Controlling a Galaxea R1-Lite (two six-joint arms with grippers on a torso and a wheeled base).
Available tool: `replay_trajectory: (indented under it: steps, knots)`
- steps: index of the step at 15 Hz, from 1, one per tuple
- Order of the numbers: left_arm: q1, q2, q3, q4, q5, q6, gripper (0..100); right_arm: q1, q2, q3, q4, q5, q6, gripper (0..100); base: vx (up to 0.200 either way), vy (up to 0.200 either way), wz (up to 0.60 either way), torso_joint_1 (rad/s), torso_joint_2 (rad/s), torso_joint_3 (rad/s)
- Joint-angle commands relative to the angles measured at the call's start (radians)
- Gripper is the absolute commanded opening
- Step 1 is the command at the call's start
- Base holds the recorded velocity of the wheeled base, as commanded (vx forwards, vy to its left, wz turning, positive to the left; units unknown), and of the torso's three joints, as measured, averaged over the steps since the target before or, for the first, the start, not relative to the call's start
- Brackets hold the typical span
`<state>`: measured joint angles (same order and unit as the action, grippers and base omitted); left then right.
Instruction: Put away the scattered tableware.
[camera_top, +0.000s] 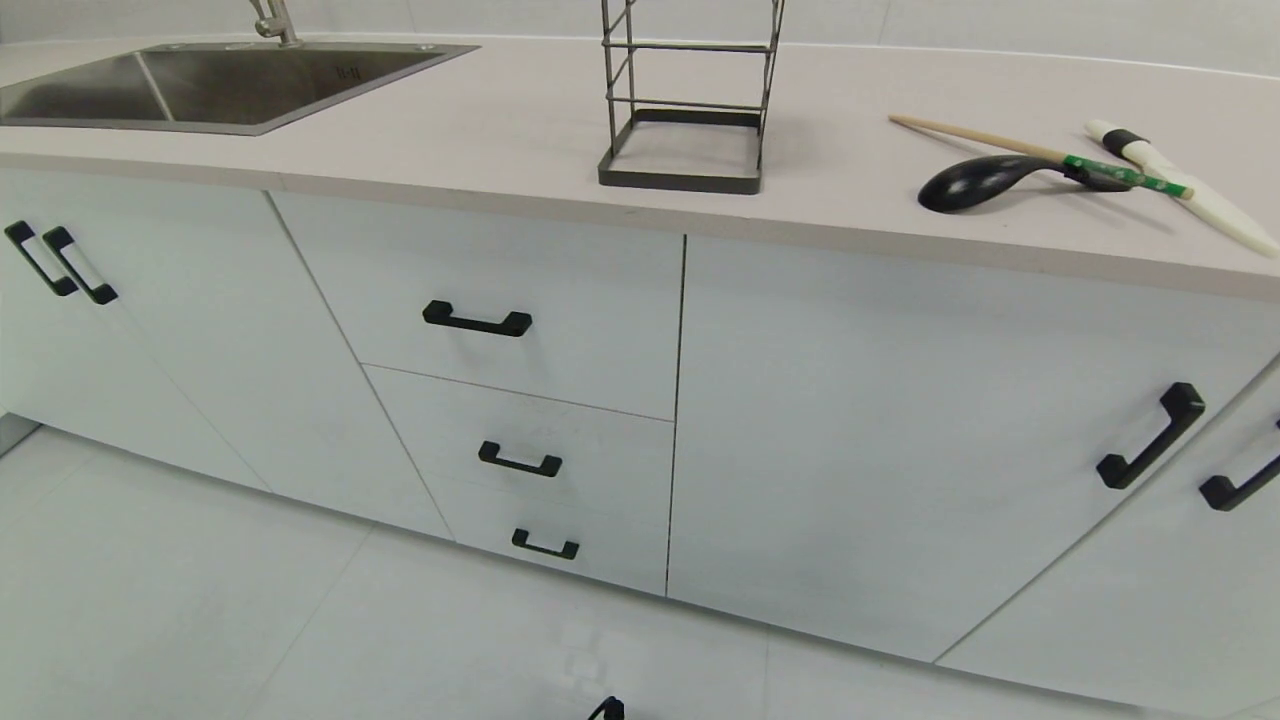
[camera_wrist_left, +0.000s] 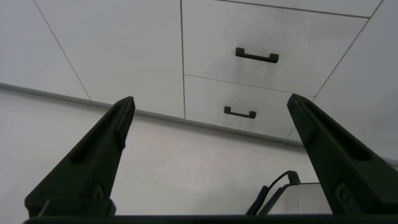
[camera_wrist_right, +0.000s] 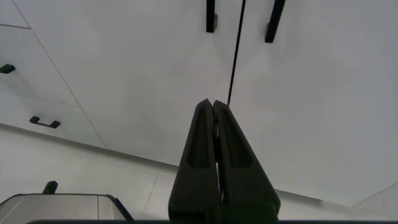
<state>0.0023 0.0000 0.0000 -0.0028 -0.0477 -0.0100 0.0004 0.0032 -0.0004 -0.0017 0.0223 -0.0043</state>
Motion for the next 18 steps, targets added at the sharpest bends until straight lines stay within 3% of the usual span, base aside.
replay_trajectory:
  steps: [1,10,11,12,13,14,16,17,18]
  knots:
    - [-0.001,0.000,0.000,0.001,0.000,0.001,100,0.000,0.001,0.000,-0.001,0.001,-0.002,0,0.000,0.000,0.00,0.000,0.00,0.000]
    - [-0.001,0.000,0.000,0.001,-0.012,0.016,100,0.000,0.001,0.000,-0.001,0.001,0.000,0,0.000,0.000,0.00,0.000,0.00,0.000]
    - [-0.001,0.000,0.000,-0.011,-0.021,0.073,100,0.000,0.001,0.000,-0.001,0.001,0.000,0,0.000,0.000,0.00,0.000,0.00,0.000]
    - [0.004,0.011,-0.087,-0.106,-0.032,0.116,100,0.000,0.001,0.000,-0.001,0.001,0.000,0,0.000,0.000,0.00,0.000,0.00,0.000]
    - [0.015,0.137,-0.270,-0.210,-0.072,0.113,100,0.000,0.001,0.000,-0.001,0.001,0.000,0,0.000,0.000,0.00,0.000,0.00,0.000]
    - [0.010,0.212,-0.408,-0.226,-0.116,0.122,100,0.000,0.001,0.000,-0.001,0.001,-0.002,0,0.000,0.000,0.00,0.000,0.00,0.000]
    - [0.010,0.219,-0.428,-0.220,-0.118,0.122,100,0.000,0.001,0.000,-0.001,0.001,-0.002,0,0.000,0.000,0.00,0.000,0.00,0.000]
    - [0.004,0.318,-0.408,-0.151,-0.209,0.219,100,0.000,0.001,0.000,-0.001,0.001,-0.002,0,0.000,0.000,0.00,0.000,0.00,0.000]
    - [0.004,0.387,-0.407,-0.151,-0.317,0.358,100,0.000,0.001,0.000,-0.001,0.001,-0.002,0,0.000,0.000,0.00,0.000,0.00,0.000]
